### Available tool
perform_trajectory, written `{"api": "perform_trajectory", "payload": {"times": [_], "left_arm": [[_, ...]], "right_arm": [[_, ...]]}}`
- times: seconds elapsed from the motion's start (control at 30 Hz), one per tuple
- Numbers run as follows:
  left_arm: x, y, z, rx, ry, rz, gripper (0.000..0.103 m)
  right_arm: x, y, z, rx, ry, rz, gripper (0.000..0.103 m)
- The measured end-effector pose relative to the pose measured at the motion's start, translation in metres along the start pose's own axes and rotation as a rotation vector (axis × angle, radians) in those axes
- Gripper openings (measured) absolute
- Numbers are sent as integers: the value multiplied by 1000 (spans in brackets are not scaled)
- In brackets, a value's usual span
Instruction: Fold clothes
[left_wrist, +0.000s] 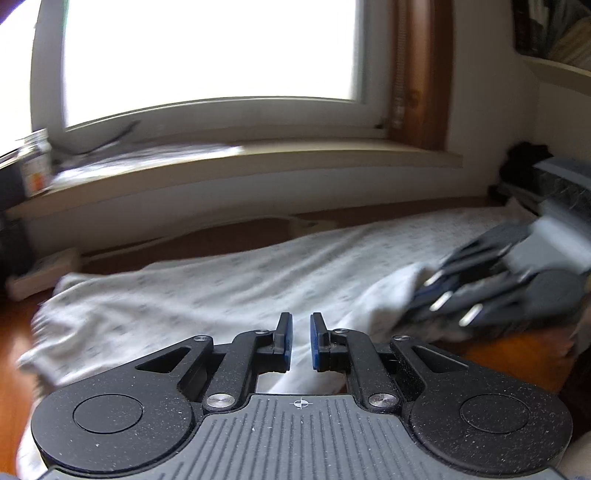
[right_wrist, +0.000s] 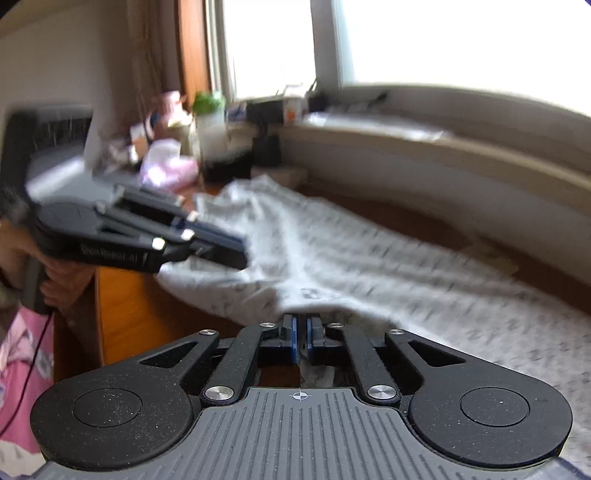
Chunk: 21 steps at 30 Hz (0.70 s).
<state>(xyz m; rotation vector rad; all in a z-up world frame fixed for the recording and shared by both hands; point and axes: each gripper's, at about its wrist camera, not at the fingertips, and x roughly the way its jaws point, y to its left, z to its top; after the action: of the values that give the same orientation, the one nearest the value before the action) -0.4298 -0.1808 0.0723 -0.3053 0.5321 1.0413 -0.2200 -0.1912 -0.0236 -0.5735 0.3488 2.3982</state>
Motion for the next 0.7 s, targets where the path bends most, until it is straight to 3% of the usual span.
{"api": "perform_trajectory", "payload": {"times": [0.07, 0.1, 0.23, 0.47, 0.53, 0.6, 0.63, 0.7], "left_arm": [[-14, 13, -12, -19, -2, 51, 24], [-23, 19, -18, -34, -6, 65, 25], [-50, 37, -38, -35, -10, 121, 54], [-45, 40, -40, 75, 40, 151, 55], [-38, 36, -36, 102, 58, 154, 49], [-32, 37, -33, 126, 86, 147, 29], [-29, 40, -31, 130, 107, 136, 3], [-29, 46, -26, 118, 120, 135, 0]], "right_arm": [[-9, -3, 5, 16, -21, 7, 6], [-11, -3, 7, 13, -26, 2, 6], [-6, -9, 11, 26, -16, -8, 6], [5, -14, 12, 74, -7, -10, 6], [4, -15, 13, 71, -4, -11, 6], [2, -15, 14, 70, -1, -10, 6], [1, -14, 14, 69, 3, -6, 6], [-2, -13, 12, 66, 13, 1, 6]]}}
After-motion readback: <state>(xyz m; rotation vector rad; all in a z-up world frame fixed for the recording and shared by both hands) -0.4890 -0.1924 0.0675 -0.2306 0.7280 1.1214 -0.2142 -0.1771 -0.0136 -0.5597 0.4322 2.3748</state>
